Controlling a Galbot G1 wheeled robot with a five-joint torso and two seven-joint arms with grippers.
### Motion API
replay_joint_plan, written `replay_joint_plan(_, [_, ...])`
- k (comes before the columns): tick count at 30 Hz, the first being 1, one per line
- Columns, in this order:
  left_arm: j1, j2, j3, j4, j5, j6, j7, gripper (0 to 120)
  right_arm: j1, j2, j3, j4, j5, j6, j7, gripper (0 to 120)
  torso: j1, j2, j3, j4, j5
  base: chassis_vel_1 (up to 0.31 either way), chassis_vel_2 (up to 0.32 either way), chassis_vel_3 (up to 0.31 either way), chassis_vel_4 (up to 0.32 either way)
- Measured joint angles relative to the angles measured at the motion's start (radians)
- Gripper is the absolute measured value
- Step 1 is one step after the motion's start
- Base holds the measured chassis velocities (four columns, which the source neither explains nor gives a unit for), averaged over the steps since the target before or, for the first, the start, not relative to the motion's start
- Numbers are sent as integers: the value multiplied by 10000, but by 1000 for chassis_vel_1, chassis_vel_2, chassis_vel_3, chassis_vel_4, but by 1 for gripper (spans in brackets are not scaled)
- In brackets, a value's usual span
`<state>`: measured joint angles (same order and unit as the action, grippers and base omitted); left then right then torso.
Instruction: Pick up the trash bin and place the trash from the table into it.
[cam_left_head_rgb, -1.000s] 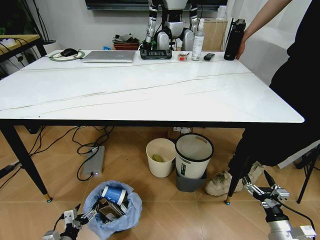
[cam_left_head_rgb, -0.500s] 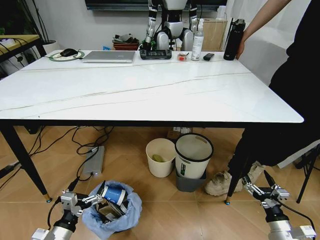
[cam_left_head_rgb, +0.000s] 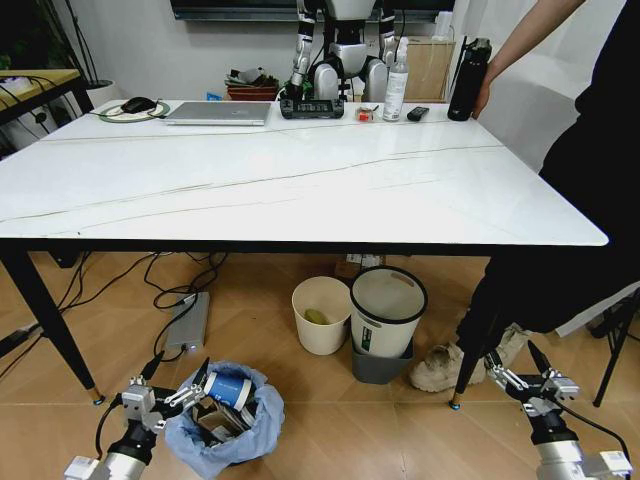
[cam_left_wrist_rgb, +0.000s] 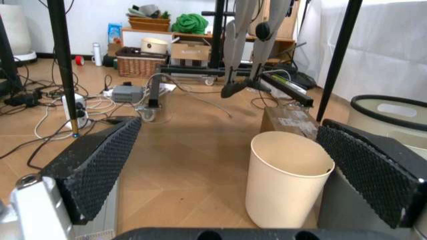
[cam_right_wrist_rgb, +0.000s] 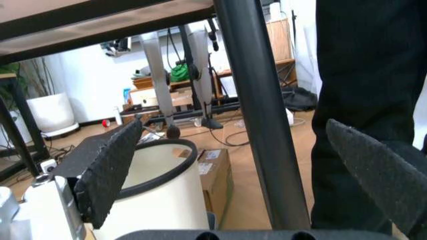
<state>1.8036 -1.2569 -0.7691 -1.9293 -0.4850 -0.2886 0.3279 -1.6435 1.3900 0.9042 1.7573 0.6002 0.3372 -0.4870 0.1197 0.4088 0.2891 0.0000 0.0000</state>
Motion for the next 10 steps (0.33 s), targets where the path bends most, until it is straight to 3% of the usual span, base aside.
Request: replay_joint_plan(10, [-6, 0, 1, 19, -5, 12, -6, 100, 0, 0, 0, 0, 0, 0, 0, 100, 0, 1, 0, 0, 0, 0, 0, 0, 0])
